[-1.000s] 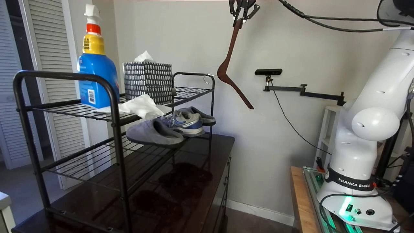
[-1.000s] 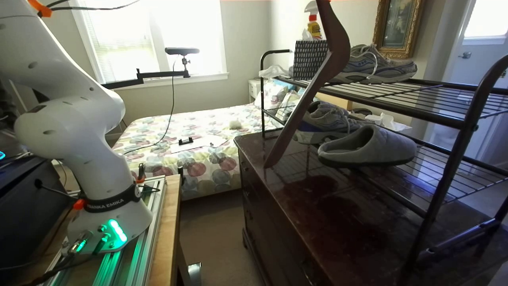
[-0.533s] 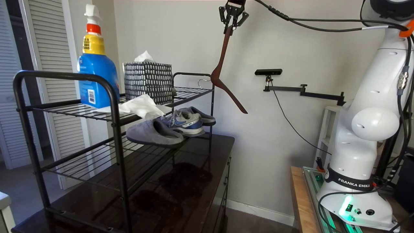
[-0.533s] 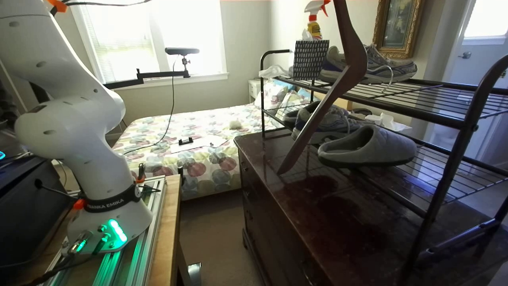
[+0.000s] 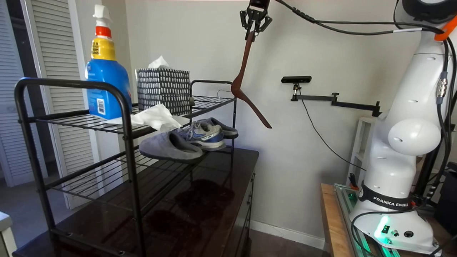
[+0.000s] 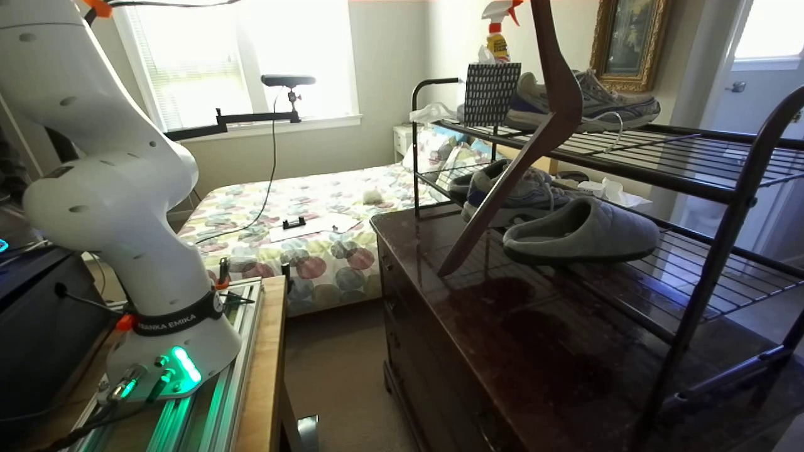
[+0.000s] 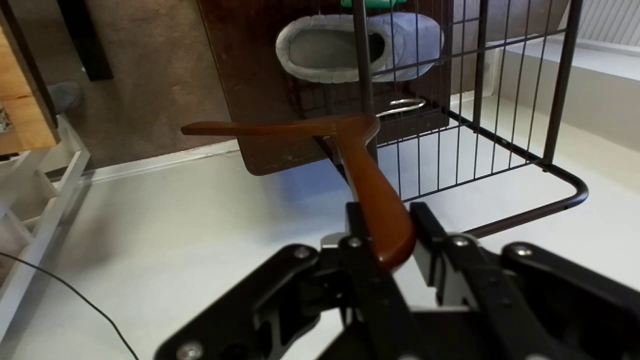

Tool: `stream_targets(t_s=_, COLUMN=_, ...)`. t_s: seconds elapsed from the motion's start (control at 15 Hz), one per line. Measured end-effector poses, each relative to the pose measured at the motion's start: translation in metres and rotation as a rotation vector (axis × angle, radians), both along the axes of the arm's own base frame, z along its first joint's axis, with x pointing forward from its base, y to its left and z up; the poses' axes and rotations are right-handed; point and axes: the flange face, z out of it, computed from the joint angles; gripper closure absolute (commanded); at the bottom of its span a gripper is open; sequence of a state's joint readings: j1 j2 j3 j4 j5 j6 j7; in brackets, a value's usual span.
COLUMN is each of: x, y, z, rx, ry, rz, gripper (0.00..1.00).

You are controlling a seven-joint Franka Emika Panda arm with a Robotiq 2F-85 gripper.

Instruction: Put the brown hanger on the right side of the shoe rack.

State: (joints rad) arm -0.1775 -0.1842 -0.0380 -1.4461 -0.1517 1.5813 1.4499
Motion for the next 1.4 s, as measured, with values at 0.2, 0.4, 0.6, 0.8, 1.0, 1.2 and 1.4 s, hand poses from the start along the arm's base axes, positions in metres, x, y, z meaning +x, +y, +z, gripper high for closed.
stream_targets(t_s=0.2, x=0.004, y=0.000, z=-0.006, rx=0.018, ry=0.012, rz=0.001, gripper=0.93)
stream_targets(t_s=0.4, x=0.008, y=-0.003, z=-0.015, rx=0.039, ry=0.044, rz=-0.002, gripper=0.93)
stream_targets(t_s=0.6, x=0.010, y=-0.006, z=-0.022, rx=0.049, ry=0.070, rz=-0.010, gripper=0.93)
stream_targets(t_s=0.8, x=0.008, y=-0.009, z=-0.026, rx=0.059, ry=0.098, rz=-0.023, gripper=0.93)
stream_targets(t_s=1.0, x=0.004, y=-0.010, z=-0.022, rx=0.060, ry=0.099, rz=-0.029, gripper=0.48)
stream_targets(t_s=1.2, x=0.000, y=-0.009, z=-0.011, rx=0.057, ry=0.085, rz=-0.029, gripper=0.27)
stream_targets(t_s=1.4, x=-0.007, y=-0.007, z=0.002, rx=0.051, ry=0.078, rz=-0.032, gripper=0.07)
